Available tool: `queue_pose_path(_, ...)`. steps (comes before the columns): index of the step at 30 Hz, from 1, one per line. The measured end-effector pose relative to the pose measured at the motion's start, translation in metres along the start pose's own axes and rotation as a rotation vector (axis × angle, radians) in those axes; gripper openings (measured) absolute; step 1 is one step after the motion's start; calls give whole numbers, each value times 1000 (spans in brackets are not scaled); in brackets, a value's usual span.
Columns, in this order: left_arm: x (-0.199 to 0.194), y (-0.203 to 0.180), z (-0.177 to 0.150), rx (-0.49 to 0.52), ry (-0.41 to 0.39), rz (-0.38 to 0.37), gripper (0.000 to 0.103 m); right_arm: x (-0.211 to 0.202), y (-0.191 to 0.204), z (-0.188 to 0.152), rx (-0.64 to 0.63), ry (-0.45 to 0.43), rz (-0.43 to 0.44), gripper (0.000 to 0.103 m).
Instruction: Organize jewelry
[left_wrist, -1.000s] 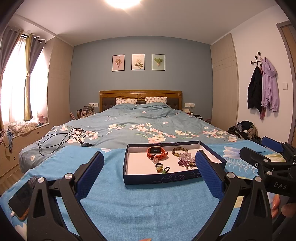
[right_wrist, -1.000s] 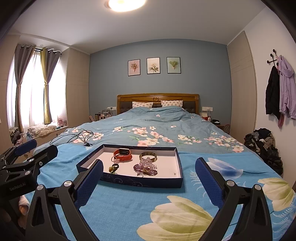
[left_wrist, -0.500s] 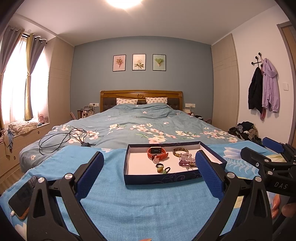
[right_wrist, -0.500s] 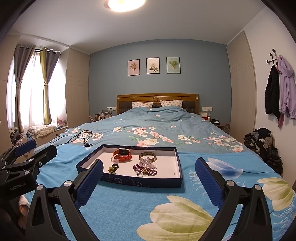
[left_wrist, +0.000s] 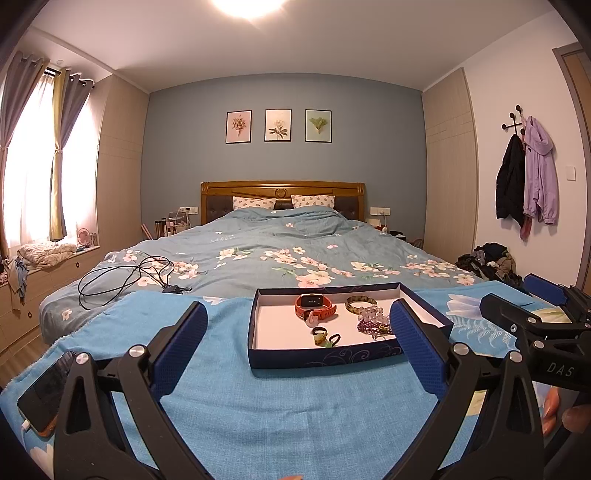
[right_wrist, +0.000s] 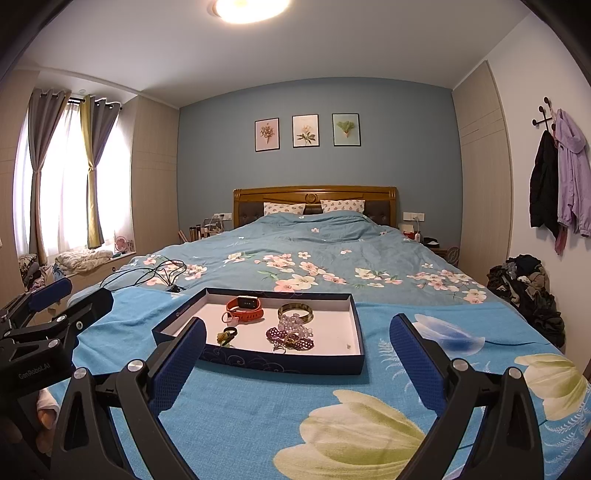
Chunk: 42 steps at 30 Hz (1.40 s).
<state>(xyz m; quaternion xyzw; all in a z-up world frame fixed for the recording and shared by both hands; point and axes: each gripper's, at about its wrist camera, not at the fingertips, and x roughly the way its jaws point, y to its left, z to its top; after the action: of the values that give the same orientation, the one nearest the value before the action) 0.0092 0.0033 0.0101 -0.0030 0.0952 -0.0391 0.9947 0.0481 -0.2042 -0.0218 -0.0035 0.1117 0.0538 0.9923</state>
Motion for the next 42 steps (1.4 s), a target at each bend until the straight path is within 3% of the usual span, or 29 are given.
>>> queue_pose_path(42,1,0,2,2,1,0,97,-1,-1,2,2,-5,3,96)
